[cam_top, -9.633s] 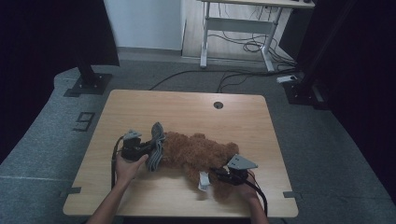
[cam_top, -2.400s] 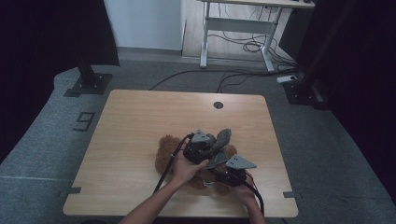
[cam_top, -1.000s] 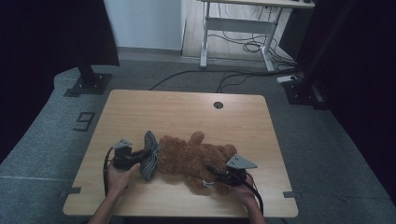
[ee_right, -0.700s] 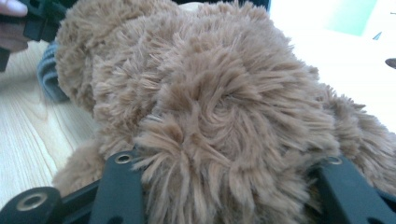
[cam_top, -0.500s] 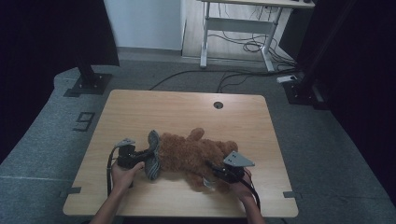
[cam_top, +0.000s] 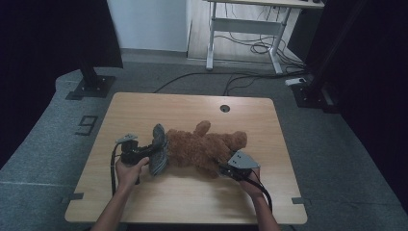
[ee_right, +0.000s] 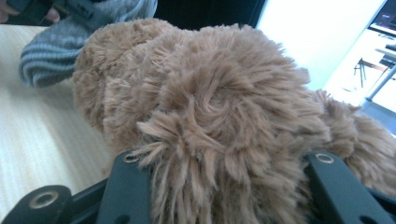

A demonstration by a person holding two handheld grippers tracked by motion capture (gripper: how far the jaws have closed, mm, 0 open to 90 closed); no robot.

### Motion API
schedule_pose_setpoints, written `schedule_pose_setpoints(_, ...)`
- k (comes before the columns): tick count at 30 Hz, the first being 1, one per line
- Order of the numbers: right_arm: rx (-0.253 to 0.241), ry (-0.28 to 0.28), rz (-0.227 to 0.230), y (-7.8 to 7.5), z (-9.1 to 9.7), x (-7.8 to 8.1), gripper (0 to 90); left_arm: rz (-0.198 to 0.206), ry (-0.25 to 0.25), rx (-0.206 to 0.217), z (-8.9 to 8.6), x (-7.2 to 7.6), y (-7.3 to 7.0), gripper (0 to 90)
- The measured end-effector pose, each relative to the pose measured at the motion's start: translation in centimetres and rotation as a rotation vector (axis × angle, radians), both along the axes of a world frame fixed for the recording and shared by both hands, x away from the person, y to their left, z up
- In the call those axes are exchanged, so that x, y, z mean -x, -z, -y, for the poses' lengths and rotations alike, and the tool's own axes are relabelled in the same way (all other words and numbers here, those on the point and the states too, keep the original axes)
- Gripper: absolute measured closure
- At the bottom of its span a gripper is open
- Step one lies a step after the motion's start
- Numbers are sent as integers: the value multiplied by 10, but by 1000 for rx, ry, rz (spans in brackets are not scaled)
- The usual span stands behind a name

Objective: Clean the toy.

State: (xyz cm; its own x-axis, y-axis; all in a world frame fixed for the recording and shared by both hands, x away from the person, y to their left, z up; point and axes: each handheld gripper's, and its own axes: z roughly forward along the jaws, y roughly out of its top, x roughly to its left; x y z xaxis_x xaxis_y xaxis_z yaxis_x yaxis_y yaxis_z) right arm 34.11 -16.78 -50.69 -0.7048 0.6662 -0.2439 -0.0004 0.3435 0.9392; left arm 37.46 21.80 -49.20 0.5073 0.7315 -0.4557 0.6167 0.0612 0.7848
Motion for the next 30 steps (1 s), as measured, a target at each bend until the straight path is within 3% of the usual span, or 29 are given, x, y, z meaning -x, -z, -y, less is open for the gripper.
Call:
schedule_pose_setpoints(3,-14,-12,3,6,2,5,536,37,14,-11,7,1,-16,770)
schedule_pose_setpoints(6,5,-28,19,9,2,10,536,63,35,-18,20,-5,-32,768)
schedule_pose_setpoints(12,25,-49,28,15,4,19,530,72,75,-70,53,-25,-50,765)
schedule_pose_setpoints(16,31,-55,23,16,5,22,519,44,103,-117,71,-36,-46,762)
schedule_pose_setpoints(22,18,-65,-2,17,8,23,477,40,117,-127,71,-30,-34,774)
schedule_pose_setpoints(26,-7,-67,-38,16,9,23,397,56,117,-122,69,-21,-26,782)
schedule_pose_setpoints(30,-57,-53,-97,13,10,25,235,92,108,-119,70,-9,-20,786)
